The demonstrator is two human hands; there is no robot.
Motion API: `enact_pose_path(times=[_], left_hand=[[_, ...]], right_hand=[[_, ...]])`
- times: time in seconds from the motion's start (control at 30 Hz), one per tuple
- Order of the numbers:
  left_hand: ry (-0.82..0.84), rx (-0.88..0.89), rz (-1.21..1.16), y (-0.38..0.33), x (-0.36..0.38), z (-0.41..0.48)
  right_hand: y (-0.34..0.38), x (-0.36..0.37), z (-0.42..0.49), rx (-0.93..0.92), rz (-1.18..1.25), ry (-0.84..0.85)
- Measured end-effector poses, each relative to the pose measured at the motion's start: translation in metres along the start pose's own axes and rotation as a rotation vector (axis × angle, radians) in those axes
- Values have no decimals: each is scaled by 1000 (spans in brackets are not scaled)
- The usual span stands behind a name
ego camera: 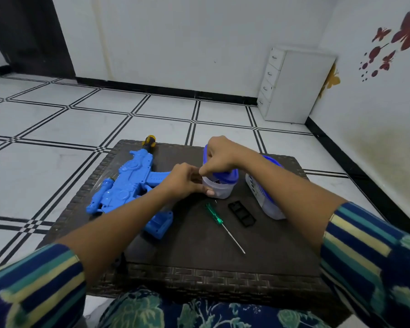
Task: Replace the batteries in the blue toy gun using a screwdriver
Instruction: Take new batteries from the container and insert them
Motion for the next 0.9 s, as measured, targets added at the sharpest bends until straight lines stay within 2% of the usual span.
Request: enact_pose_path(times=[0.17, 0.3, 0.57, 0.73, 0.9], left_hand=[[14, -17, -39, 0, 1, 0], [-56, -11, -65, -9, 5, -2], [-77, 75, 198, -19, 7, -6], [-58, 146, 502, -29, 11, 1], [19, 128, 576, -30, 11, -2]], right_hand=[[-17, -7, -4, 69, 198, -56], [-33, -3, -15, 104, 307, -163], [-50, -4, -23, 156, 476, -248], [-57, -3, -32, 180, 514, -302], [-55, -6, -32, 198, 551, -321]])
Point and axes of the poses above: each hand's wrist, its own z-axis towards the middle knuckle, its own x-axis out of the palm, y = z × x, the point moved 4 cm from there along z, towards the middle knuckle, and after that the axes turned 2 degrees about y, right-handed, at the moved point
